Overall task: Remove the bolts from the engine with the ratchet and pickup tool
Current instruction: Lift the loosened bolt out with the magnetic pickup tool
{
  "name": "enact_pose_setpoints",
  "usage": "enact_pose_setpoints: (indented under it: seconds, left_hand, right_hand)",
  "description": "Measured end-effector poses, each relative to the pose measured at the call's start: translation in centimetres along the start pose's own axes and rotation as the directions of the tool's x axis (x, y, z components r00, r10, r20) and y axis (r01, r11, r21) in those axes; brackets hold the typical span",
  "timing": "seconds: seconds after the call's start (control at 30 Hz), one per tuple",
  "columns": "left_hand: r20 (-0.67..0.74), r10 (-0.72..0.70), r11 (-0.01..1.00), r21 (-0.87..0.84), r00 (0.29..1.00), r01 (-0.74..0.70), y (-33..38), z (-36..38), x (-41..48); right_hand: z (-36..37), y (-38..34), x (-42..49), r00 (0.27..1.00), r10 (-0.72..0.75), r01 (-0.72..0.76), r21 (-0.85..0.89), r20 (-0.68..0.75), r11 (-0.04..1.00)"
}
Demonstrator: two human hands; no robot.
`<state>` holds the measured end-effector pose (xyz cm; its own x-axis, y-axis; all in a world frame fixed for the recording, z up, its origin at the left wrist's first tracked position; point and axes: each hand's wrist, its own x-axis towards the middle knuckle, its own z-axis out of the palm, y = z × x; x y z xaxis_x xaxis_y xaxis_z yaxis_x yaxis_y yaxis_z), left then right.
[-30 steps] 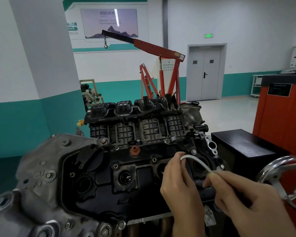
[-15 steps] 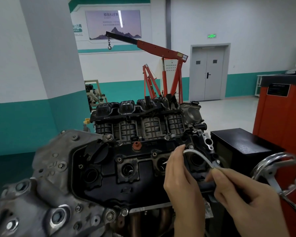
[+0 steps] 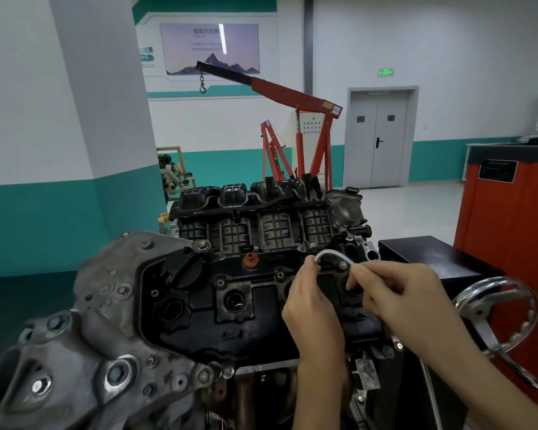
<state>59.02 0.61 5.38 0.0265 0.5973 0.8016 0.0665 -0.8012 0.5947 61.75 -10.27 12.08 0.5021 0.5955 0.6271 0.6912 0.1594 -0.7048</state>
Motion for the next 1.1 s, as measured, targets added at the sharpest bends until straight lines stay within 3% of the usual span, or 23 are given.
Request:
enact_pose_setpoints:
  seconds: [0.13, 0.2, 0.4, 0.53, 0.6, 0.7, 0.83, 0.97, 1.1]
  left_hand:
    - [-0.006, 0.062, 0.998, 0.017, 0.998, -0.062, -0.7, -0.3, -1.4]
    - [-0.017, 0.09, 0.995, 0.045, 0.996, -0.09, -1.1, -0.2, -2.7]
    - [-0.012, -0.057, 0.998, -0.04, 0.998, 0.057, -2.5, -1.3, -4.4]
    - [0.014, -0.07, 0.994, -0.083, 0.997, 0.071, -1.7, -1.3, -4.1]
    - [0.013, -0.056, 0.997, -0.056, 0.998, 0.057, -1.5, -1.3, -3.3]
    - [-0.002, 0.001, 1.0, 0.027, 1.0, -0.001, -1.5, -0.6, -1.2]
    - [0.084, -0.132, 0.987, 0.101, 0.988, 0.123, -1.4, -0.1, 0.6]
    - [0.069, 0.113, 0.965, 0.229, 0.991, -0.126, -2.9, -0.1, -1.1]
    - [0.039, 0.175, 0.967, 0.184, 0.984, -0.179, -3.6, 0.1, -2.9]
  right_hand:
    - [0.9, 2.2, -3.4, 0.99, -0.075, 0.08, 0.033, -0.116, 0.996]
    - [1.9, 3.7, -5.8, 0.983, -0.04, 0.054, 0.07, -0.181, 0.996]
    - [5.3, 3.2, -8.2, 0.962, -0.114, 0.096, -0.082, -0.247, 0.992]
    - [4.5, 2.1, -7.5, 0.955, -0.066, 0.04, -0.093, -0.291, 0.995]
    - [3.4, 0.6, -6.2, 0.972, -0.047, 0.027, -0.087, -0.231, 0.996]
    - [1.6, -0.6, -2.3, 1.0, 0.022, -0.023, -0.034, -0.001, 0.999]
    - [1.4, 0.3, 0.8, 0.989, 0.109, -0.112, 0.022, 0.095, 0.994]
    - [2.7, 3.4, -2.8, 0.995, 0.095, -0.095, 0.1, -0.004, 0.99]
    - [4.6, 5.1, -5.5, 0.985, 0.087, -0.078, 0.069, -0.15, 0.995]
